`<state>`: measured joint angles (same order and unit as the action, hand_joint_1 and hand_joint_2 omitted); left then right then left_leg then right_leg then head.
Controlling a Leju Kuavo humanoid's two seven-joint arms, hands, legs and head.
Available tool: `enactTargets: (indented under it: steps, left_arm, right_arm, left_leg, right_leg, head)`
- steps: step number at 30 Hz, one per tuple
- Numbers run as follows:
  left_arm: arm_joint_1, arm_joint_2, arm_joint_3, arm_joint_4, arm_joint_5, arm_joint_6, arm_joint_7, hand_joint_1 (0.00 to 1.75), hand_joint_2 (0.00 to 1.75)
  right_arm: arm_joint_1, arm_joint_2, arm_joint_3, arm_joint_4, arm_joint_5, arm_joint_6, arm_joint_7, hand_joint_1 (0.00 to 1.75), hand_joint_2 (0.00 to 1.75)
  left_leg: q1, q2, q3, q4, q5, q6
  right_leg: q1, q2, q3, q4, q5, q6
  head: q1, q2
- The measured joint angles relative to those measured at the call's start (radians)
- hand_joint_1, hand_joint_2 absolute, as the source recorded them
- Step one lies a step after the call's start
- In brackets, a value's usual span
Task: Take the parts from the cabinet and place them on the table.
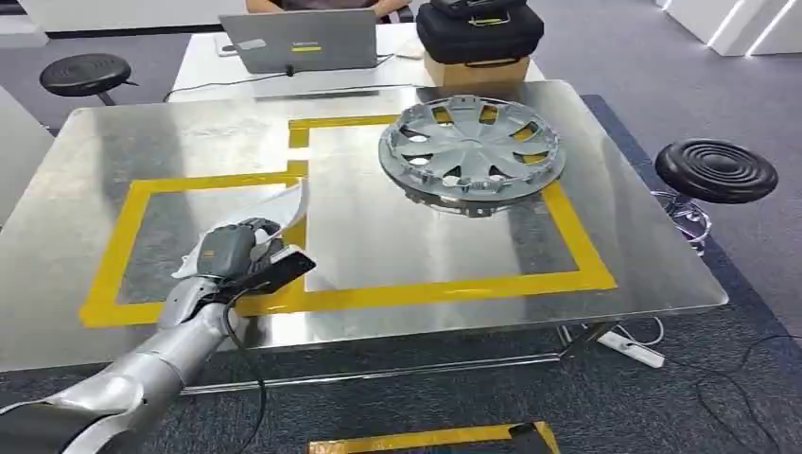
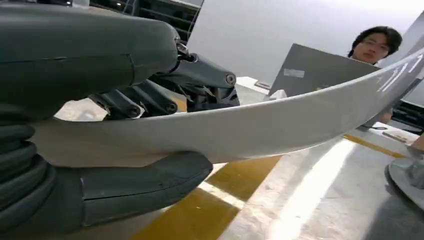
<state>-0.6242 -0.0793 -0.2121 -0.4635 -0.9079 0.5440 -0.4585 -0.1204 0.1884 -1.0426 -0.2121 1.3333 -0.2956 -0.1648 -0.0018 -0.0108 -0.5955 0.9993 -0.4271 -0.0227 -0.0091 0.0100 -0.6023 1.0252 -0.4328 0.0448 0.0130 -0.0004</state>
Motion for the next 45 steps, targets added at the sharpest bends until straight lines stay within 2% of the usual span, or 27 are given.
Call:
enactTargets:
  steps: [2, 3, 6, 7, 8, 9, 11, 12, 14, 16, 18, 19, 21, 22, 23, 25, 27, 28, 33, 34, 36, 37, 38, 40, 42, 43, 45]
  left_arm:
    - [-0.001, -0.001, 0.000, -0.002, 0.000, 0.005, 0.003, 1.75, 1.75]
    - [-0.002, -0.005, 0.000, -0.003, 0.000, 0.010, 0.004, 1.75, 1.75]
    - [0.001, -0.005, 0.000, -0.003, -0.005, 0.010, 0.007, 1.75, 1.75]
    - [0.004, -0.005, -0.001, -0.003, -0.010, 0.005, 0.012, 1.75, 1.75]
    - [0.005, -0.004, -0.002, -0.003, -0.016, 0.003, 0.021, 0.00, 1.75]
    - [0.005, -0.003, -0.003, -0.003, -0.025, 0.004, 0.038, 0.00, 1.75]
    - [0.006, -0.003, -0.004, -0.003, -0.029, 0.009, 0.061, 0.00, 1.75]
    - [0.009, -0.003, -0.004, -0.002, -0.029, 0.012, 0.069, 0.00, 1.75]
    - [0.008, -0.001, -0.004, -0.002, -0.024, 0.013, 0.073, 0.00, 1.75]
    - [0.009, -0.002, -0.004, -0.002, -0.014, 0.016, 0.064, 0.00, 1.75]
    - [0.010, -0.002, -0.002, -0.003, -0.001, 0.021, 0.050, 0.00, 1.75]
    - [0.009, -0.002, -0.002, -0.003, 0.006, 0.023, 0.045, 0.00, 1.75]
    - [0.014, -0.004, -0.002, -0.008, 0.018, 0.031, 0.029, 0.00, 1.75]
    - [0.018, -0.004, -0.002, -0.010, 0.024, 0.032, 0.023, 0.00, 1.75]
    - [0.022, -0.003, -0.002, -0.013, 0.033, 0.032, 0.017, 0.00, 1.75]
    - [0.025, -0.003, -0.001, -0.036, 0.053, 0.029, 0.005, 0.00, 1.75]
    - [0.022, -0.003, -0.001, -0.060, 0.069, 0.027, -0.006, 0.00, 1.75]
    - [0.022, -0.003, -0.001, -0.072, 0.089, 0.019, -0.017, 0.00, 1.75]
    - [0.069, -0.005, 0.005, -0.228, 0.332, -0.147, -0.124, 0.00, 1.75]
    - [0.086, -0.006, 0.009, -0.299, 0.421, -0.202, -0.146, 0.00, 1.75]
    - [0.130, -0.008, 0.021, -0.447, 0.558, -0.295, -0.175, 0.00, 1.75]
    - [0.151, -0.010, 0.024, -0.507, 0.610, -0.326, -0.186, 0.00, 1.75]
    - [0.177, -0.013, 0.026, -0.570, 0.650, -0.345, -0.188, 0.00, 1.75]
    - [0.224, -0.020, 0.028, -0.697, 0.710, -0.376, -0.204, 0.00, 1.75]
    - [0.262, -0.032, 0.034, -0.815, 0.770, -0.398, -0.218, 0.00, 1.75]
    - [0.273, -0.037, 0.035, -0.857, 0.776, -0.403, -0.220, 0.00, 1.75]
    - [0.293, -0.042, 0.040, -0.923, 0.809, -0.421, -0.228, 0.00, 1.75]
  right_arm:
    - [0.001, 0.000, 0.000, 0.000, 0.000, 0.000, 0.000, 0.00, 1.75]
    - [0.001, 0.000, 0.000, 0.000, 0.000, 0.000, 0.000, 0.00, 1.75]
    - [0.003, 0.000, 0.000, 0.000, 0.000, 0.000, 0.000, 0.00, 1.75]
    - [0.004, 0.000, 0.000, 0.000, 0.000, 0.000, 0.001, 0.00, 1.75]
    - [0.005, 0.000, 0.000, 0.000, 0.000, 0.000, 0.002, 0.00, 0.00]
    - [0.004, 0.000, 0.000, 0.000, 0.000, 0.000, 0.002, 0.00, 0.00]
    - [0.003, 0.000, 0.000, 0.000, -0.001, 0.000, 0.002, 0.00, 0.00]
    - [0.003, 0.000, 0.000, 0.000, -0.002, 0.000, 0.002, 0.00, 0.00]
    - [0.002, 0.003, 0.001, 0.002, -0.002, 0.000, 0.002, 0.00, 0.00]
    - [0.005, 0.003, 0.001, 0.002, -0.002, 0.000, 0.002, 0.00, 0.00]
    - [0.004, 0.003, 0.001, 0.002, -0.003, 0.000, 0.000, 0.00, 0.00]
    - [0.004, 0.003, 0.001, 0.002, -0.003, 0.000, 0.000, 0.00, 0.00]
    - [0.002, 0.003, 0.001, 0.002, -0.005, 0.000, -0.001, 0.00, 0.00]
    - [0.002, 0.003, 0.001, 0.002, -0.006, 0.000, -0.001, 0.00, 0.00]
    - [0.004, 0.003, 0.001, 0.002, -0.007, 0.000, -0.001, 0.00, 0.00]
    - [0.004, 0.003, 0.001, 0.002, -0.010, 0.000, -0.002, 0.00, 0.00]
    - [0.003, 0.003, 0.001, 0.002, -0.012, 0.000, -0.002, 0.00, 0.00]
    - [0.003, 0.003, 0.001, 0.002, -0.013, 0.000, -0.002, 0.00, 0.00]
    - [0.007, 0.003, 0.001, 0.002, -0.024, -0.002, -0.010, 0.00, 0.00]
    - [0.009, 0.003, 0.001, 0.002, -0.027, -0.003, -0.012, 0.00, 0.00]
    - [0.011, 0.003, 0.001, 0.002, -0.031, -0.005, -0.014, 0.00, 0.00]
    - [0.015, 0.003, 0.001, 0.002, -0.032, -0.006, -0.014, 0.00, 0.00]
    - [0.019, 0.003, 0.001, 0.002, -0.033, -0.007, -0.014, 0.00, 0.00]
    - [0.023, 0.003, 0.001, 0.002, -0.036, -0.012, -0.014, 0.00, 0.00]
    - [0.022, 0.002, 0.001, 0.002, -0.036, -0.019, -0.016, 0.00, 0.00]
    - [0.021, 0.002, 0.001, 0.002, -0.037, -0.018, -0.017, 0.00, 0.00]
    - [0.020, 0.002, 0.001, 0.002, -0.037, -0.019, -0.017, 0.00, 0.00]
  left_leg:
    - [0.007, 0.001, 0.006, -0.011, 0.010, 0.015]
    - [0.007, 0.003, 0.007, -0.013, 0.011, 0.018]
    - [0.008, 0.005, 0.005, -0.013, 0.011, 0.026]
    - [0.008, 0.005, 0.004, -0.012, 0.011, 0.026]
    - [0.008, 0.005, 0.004, -0.012, 0.012, 0.026]
    - [0.010, 0.005, 0.005, -0.011, 0.011, 0.024]
    - [0.014, 0.004, 0.008, -0.009, 0.010, 0.016]
    - [0.011, 0.004, 0.007, -0.006, 0.008, 0.008]
    - [0.002, 0.001, -0.005, -0.001, 0.011, -0.005]
    - [0.006, 0.000, -0.004, -0.009, 0.018, -0.014]
    - [0.009, 0.003, -0.013, 0.006, -0.002, -0.025]
    - [0.009, 0.003, -0.035, 0.055, -0.034, -0.028]
    - [0.009, 0.003, -0.113, 0.219, -0.109, -0.031]
    - [0.009, 0.003, -0.151, 0.292, -0.130, -0.031]
    - [0.009, 0.003, -0.164, 0.310, -0.123, -0.030]
    - [0.009, 0.003, -0.127, 0.220, -0.050, -0.023]
    - [0.009, 0.004, -0.048, 0.057, 0.029, -0.014]
    - [0.005, 0.004, -0.026, 0.016, 0.023, -0.013]
    - [0.011, 0.003, -0.024, -0.001, 0.019, 0.011]
    - [0.012, 0.003, -0.024, -0.001, 0.018, 0.016]
    - [0.011, 0.003, -0.024, -0.001, 0.015, 0.022]
    - [0.010, 0.003, -0.023, -0.001, 0.015, 0.023]
    - [0.010, 0.003, -0.021, -0.001, 0.013, 0.024]
    - [0.010, 0.002, -0.015, -0.001, 0.009, 0.023]
    - [0.011, 0.001, -0.005, 0.000, 0.002, 0.016]
    - [0.005, 0.001, -0.005, 0.001, -0.001, 0.011]
    - [0.003, -0.002, -0.008, 0.003, 0.002, 0.002]
  right_leg:
    - [-0.002, 0.000, -0.005, -0.001, -0.002, 0.012]
    - [-0.001, -0.002, -0.014, 0.025, -0.023, 0.016]
    - [-0.003, -0.003, -0.114, 0.248, -0.134, 0.025]
    - [-0.003, -0.003, -0.140, 0.304, -0.149, 0.027]
    - [-0.004, -0.003, -0.140, 0.305, -0.139, 0.027]
    - [-0.004, -0.003, -0.118, 0.260, -0.107, 0.028]
    - [-0.007, -0.004, -0.030, 0.092, -0.025, 0.030]
    - [-0.011, -0.004, 0.005, 0.017, -0.012, 0.036]
    - [-0.011, 0.005, 0.005, 0.010, -0.016, 0.013]
    - [-0.005, 0.005, 0.001, 0.013, -0.015, -0.001]
    - [-0.009, 0.004, 0.003, 0.007, -0.009, -0.016]
    - [-0.009, 0.004, 0.002, 0.007, -0.009, -0.022]
    - [-0.007, 0.003, 0.001, 0.007, -0.010, -0.027]
    - [-0.006, 0.003, 0.001, 0.008, -0.011, -0.027]
    - [-0.006, 0.004, 0.001, 0.008, -0.011, -0.028]
    - [-0.005, 0.005, 0.003, 0.008, -0.012, -0.027]
    - [-0.005, 0.005, 0.006, 0.008, -0.015, -0.022]
    - [0.004, 0.005, 0.002, 0.013, -0.019, -0.015]
    - [0.000, 0.003, -0.005, 0.012, -0.026, 0.012]
    - [0.000, -0.001, -0.023, 0.053, -0.057, 0.017]
    - [-0.001, -0.001, -0.096, 0.212, -0.137, 0.021]
    - [-0.001, -0.002, -0.132, 0.287, -0.163, 0.023]
    - [-0.001, -0.002, -0.150, 0.318, -0.163, 0.024]
    - [-0.001, -0.002, -0.115, 0.239, -0.096, 0.022]
    - [-0.002, -0.003, -0.026, 0.053, -0.004, 0.018]
    - [0.001, -0.002, -0.005, 0.016, -0.014, 0.016]
    - [0.001, 0.000, 0.000, 0.005, -0.015, 0.006]
  head:
    - [0.000, 0.000]
    - [0.006, 0.000]
    - [0.009, 0.000]
    - [0.010, 0.000]
    - [0.010, 0.000]
    - [0.010, 0.000]
    - [0.010, 0.000]
    - [0.011, 0.000]
    - [0.009, 0.000]
    - [0.008, 0.000]
    - [0.006, 0.000]
    - [0.002, 0.000]
    - [0.002, 0.000]
    - [0.001, 0.000]
    - [0.002, 0.000]
    - [0.001, 0.000]
    - [0.001, 0.000]
    - [0.000, 0.000]
    - [0.000, 0.000]
    - [0.009, 0.000]
    - [0.010, 0.000]
    - [0.011, 0.000]
    - [0.010, 0.000]
    - [0.011, 0.000]
    - [0.011, 0.000]
    - [0.011, 0.000]
    - [0.008, 0.000]
